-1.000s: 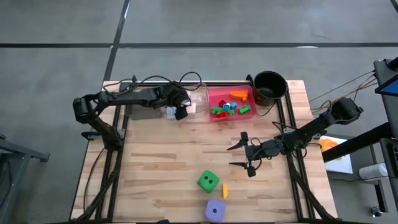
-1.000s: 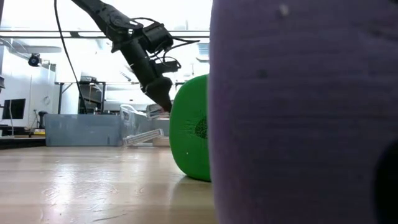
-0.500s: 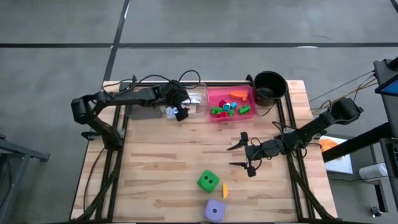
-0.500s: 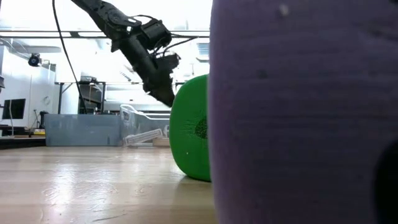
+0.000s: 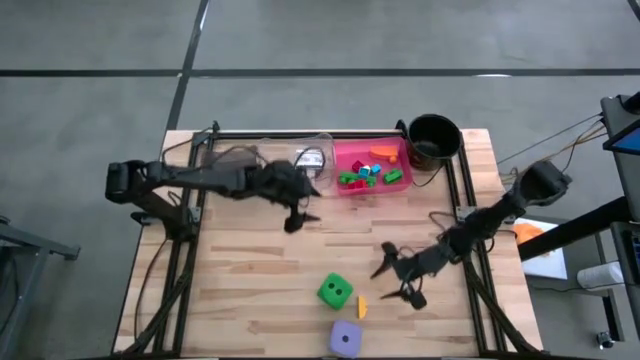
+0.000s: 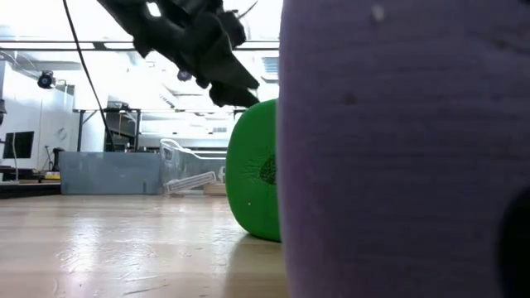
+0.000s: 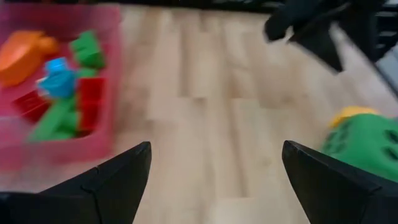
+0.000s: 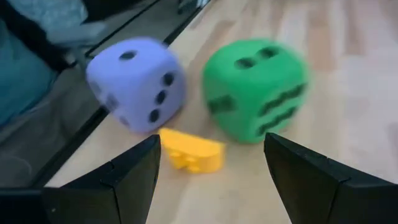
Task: Pick & Place Toys
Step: Put the yellow game piece into the pink bin
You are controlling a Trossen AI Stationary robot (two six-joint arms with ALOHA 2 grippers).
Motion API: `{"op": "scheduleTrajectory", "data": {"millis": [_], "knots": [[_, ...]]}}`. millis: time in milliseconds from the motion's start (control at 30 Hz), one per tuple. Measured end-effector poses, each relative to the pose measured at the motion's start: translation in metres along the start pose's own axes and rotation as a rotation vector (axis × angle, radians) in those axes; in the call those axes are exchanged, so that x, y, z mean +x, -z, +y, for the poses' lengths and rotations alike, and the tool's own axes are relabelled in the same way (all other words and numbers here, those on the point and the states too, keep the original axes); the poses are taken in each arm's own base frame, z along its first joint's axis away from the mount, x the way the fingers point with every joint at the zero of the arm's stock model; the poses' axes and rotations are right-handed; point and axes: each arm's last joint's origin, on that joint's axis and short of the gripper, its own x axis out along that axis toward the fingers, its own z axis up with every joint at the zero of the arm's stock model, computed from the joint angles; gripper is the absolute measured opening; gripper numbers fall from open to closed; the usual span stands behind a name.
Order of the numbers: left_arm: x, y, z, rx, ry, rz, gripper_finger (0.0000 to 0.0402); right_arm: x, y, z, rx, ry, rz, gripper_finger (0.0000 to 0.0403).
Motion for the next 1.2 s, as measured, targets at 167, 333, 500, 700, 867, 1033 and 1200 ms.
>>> {"op": "scheduleTrajectory", "data": {"millis": [167, 333, 500, 700, 867, 1033, 1200], "knots": [[0.005, 0.011, -0.038, 0.026, 0.012, -0.054, 0.0361, 0.032, 0.006, 0.023, -0.024, -0.017, 0.101, 0.0286], [0.007, 0.022, -0.06, 0.02, -0.017, -0.056, 0.0361, 0.061, 0.005, 0.034, -0.07, 0.013, 0.243, 0.0286], [0.008, 0.03, -0.071, 0.024, -0.027, -0.053, 0.0361, 0.084, -0.01, 0.041, -0.15, 0.065, 0.364, 0.0286], [0.009, 0.037, -0.074, 0.012, -0.022, -0.071, 0.0361, 0.095, -0.023, 0.046, -0.21, 0.103, 0.443, 0.0286], [0.01, 0.042, -0.073, 0.001, -0.039, -0.088, 0.0361, 0.092, -0.025, 0.043, -0.238, 0.159, 0.454, 0.0286], [0.009, 0.041, -0.079, -0.012, -0.016, -0.118, 0.0361, 0.086, -0.031, 0.045, -0.252, 0.198, 0.43, 0.0286], [0.009, 0.043, -0.098, 0.021, 0.041, -0.113, 0.0361, 0.078, -0.04, 0.048, -0.239, 0.195, 0.401, 0.0286]]}}
